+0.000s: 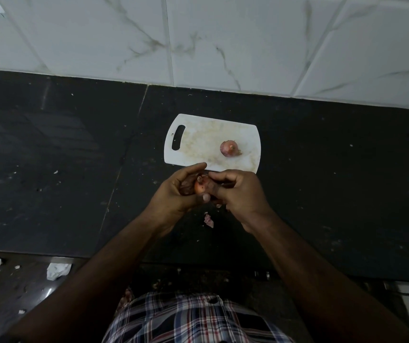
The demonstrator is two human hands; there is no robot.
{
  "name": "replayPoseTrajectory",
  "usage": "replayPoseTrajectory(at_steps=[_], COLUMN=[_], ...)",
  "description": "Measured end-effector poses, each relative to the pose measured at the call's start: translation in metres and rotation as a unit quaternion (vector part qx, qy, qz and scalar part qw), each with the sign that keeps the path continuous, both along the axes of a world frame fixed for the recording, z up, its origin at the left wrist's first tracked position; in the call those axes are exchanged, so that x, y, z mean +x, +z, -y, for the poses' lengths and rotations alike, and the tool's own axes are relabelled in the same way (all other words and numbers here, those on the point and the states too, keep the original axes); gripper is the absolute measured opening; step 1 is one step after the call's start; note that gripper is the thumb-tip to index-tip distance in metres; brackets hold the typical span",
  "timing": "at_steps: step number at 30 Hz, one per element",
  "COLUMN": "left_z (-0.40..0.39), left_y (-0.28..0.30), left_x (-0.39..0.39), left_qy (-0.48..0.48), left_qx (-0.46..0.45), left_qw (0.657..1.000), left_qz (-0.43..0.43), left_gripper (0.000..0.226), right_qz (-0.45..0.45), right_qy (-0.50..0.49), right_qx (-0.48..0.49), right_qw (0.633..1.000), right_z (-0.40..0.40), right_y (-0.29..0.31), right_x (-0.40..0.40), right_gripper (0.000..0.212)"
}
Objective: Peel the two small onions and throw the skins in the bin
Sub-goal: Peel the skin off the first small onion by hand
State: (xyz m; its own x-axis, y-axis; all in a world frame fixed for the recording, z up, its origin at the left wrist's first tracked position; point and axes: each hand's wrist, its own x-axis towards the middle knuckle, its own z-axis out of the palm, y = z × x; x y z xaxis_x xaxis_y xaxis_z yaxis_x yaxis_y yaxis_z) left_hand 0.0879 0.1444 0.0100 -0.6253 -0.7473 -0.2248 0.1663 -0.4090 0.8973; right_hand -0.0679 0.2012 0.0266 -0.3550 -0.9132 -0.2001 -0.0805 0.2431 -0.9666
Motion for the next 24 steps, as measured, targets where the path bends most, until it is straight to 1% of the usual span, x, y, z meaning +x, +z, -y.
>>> replayPoseTrajectory(at_steps=[4, 8, 10, 12, 14, 16, 20, 24], left_z=[0.001, -0.001, -0.002, -0.002, -0.003, -0.004, -0.004, -0.004], left_y=[0.003, 0.001, 0.0, -0.002, -0.002, 0.0, 0.002, 0.002], left_x=[0.001, 0.002, 0.002, 0.002, 0.001, -0.001, 0.0, -0.001], left_qy=[0.009, 0.008, 0.017, 0.021, 0.024, 0.03, 0.037, 0.048], left_qx=[0.011, 0.04, 0.038, 0.013, -0.012, -0.031, -0.052, -0.055], left_qw=[1.0, 0.999, 0.999, 0.999, 0.999, 0.998, 0.996, 0.994], left_qz=[0.003, -0.007, 0.002, 0.021, 0.035, 0.051, 0.069, 0.077], left_gripper=[0.072, 0.065, 0.062, 0.057, 0.051, 0.05, 0.053, 0.052], right_qz=[0.049, 0.037, 0.043, 0.007, -0.072, -0.125, -0.153, -0.129], right_qy=[-0.038, -0.043, -0.037, 0.002, 0.04, 0.029, 0.008, -0.015], right_qx=[-0.007, 0.0, 0.015, 0.023, 0.014, -0.005, -0.028, -0.016], right_qw=[0.998, 0.998, 0.998, 1.0, 0.996, 0.992, 0.988, 0.991], right_z=[-0.004, -0.004, -0.003, -0.003, -0.005, -0.006, -0.006, -0.008], right_y=[0.002, 0.002, 0.001, 0.0, 0.001, 0.001, -0.001, -0.005], right_x=[-0.001, -0.003, -0.007, -0.01, -0.009, -0.007, -0.006, -0.009], right_gripper=[0.012, 0.011, 0.011, 0.013, 0.023, 0.028, 0.019, 0.018])
